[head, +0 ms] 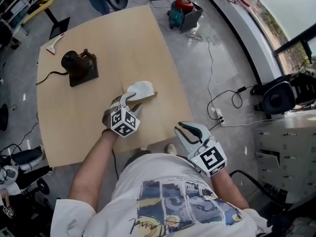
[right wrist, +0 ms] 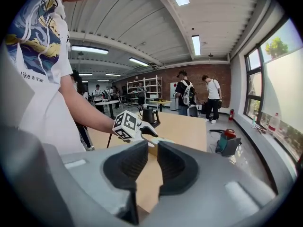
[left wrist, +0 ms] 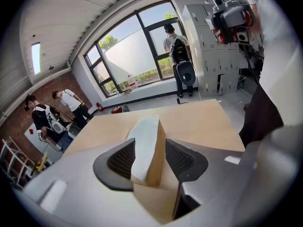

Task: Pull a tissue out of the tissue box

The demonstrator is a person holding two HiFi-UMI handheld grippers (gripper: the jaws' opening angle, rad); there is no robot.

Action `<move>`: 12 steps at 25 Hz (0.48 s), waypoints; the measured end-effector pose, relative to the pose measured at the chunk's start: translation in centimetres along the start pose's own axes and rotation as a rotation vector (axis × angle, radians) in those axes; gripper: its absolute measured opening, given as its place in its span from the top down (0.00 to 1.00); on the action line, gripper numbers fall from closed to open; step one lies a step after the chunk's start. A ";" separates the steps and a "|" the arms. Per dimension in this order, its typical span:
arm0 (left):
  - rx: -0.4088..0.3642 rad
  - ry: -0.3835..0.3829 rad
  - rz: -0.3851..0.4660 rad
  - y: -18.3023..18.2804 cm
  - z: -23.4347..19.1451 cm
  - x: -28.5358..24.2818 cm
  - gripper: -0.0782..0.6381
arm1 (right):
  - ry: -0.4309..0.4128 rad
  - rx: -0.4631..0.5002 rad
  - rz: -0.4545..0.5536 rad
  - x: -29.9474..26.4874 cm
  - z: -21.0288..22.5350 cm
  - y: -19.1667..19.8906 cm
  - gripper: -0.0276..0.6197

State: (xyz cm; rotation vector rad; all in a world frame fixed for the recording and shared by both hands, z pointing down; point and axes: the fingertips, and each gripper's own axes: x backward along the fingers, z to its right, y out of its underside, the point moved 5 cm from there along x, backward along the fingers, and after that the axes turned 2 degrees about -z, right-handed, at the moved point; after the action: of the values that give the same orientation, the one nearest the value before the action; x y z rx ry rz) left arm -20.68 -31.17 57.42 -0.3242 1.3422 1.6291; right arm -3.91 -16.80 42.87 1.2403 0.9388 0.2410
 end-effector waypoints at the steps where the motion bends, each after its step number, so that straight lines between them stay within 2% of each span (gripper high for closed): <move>1: -0.001 0.002 -0.005 0.2 -0.2 -0.5 0.62 | 0.009 -0.003 -0.003 -0.1 0.0 0.0 0.88; 8: -0.019 0.029 -0.015 0.9 -0.8 -2.5 0.63 | 0.066 -0.037 -0.025 -0.2 0.2 0.3 0.88; 9: -0.016 0.032 -0.013 1.0 -0.9 -2.6 0.64 | 0.071 -0.041 -0.030 -0.2 0.2 0.4 0.88; 12: -0.003 0.048 -0.010 1.1 -1.0 -2.8 0.78 | 0.080 -0.046 -0.037 -0.1 0.1 0.6 0.88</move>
State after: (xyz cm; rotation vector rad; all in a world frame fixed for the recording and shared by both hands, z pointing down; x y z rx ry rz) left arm -20.51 -33.30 59.70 -0.3730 1.3719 1.6241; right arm -3.68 -16.70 43.43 1.1772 1.0192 0.2834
